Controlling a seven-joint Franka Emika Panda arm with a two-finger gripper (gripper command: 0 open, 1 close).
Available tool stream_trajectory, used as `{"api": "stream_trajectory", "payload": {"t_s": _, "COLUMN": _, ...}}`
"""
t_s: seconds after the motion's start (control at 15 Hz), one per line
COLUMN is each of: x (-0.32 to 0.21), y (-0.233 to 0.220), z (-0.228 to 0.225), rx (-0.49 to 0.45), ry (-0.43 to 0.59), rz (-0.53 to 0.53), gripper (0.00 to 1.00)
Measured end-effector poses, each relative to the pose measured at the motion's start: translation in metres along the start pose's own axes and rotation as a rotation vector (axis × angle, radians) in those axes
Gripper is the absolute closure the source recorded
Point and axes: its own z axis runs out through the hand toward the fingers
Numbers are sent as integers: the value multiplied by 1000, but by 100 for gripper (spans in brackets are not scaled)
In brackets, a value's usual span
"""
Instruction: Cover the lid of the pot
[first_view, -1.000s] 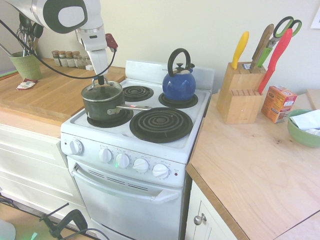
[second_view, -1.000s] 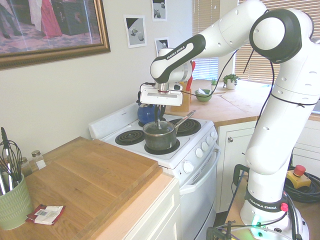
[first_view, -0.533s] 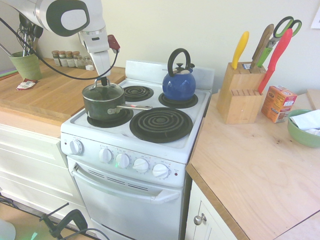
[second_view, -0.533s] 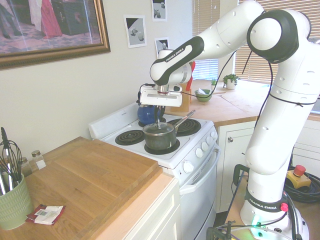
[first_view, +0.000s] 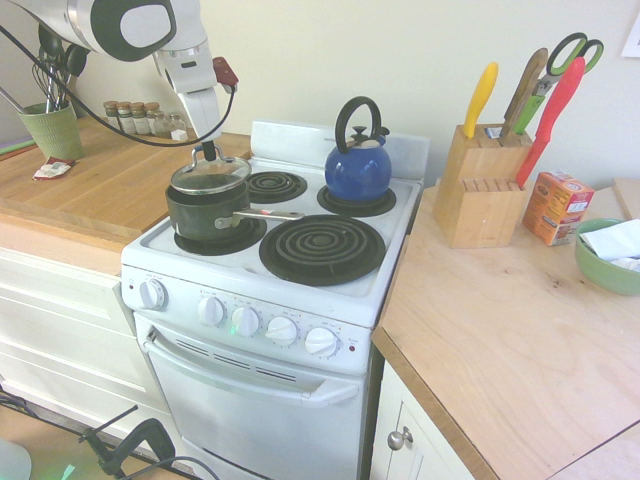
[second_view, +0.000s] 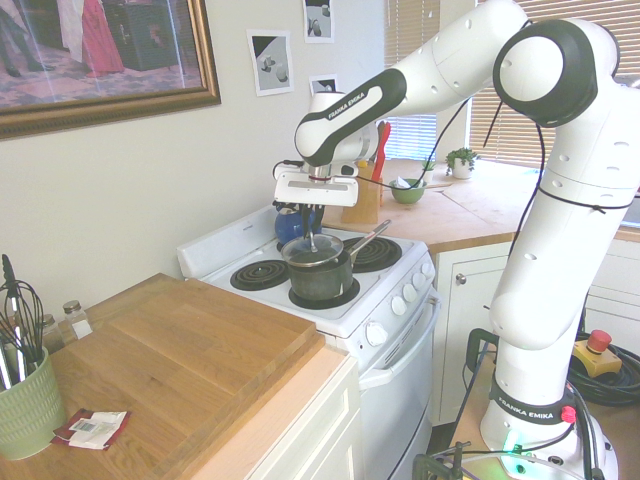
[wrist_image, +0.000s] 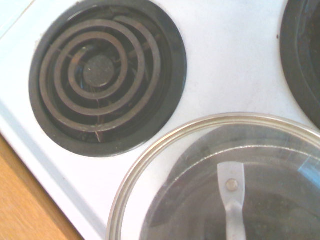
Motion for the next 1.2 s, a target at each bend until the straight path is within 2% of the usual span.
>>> {"api": "stream_trajectory", "payload": {"t_s": 0.6, "x": -3, "y": 20, "z": 10, "rx": -23, "ry": 1, "rz": -5, "gripper": 100}}
{"api": "stream_trajectory", "payload": {"t_s": 1.2, "x": -1, "y": 9, "z": 23, "rx": -25, "ry": -8, "rz": -2, "gripper": 100}}
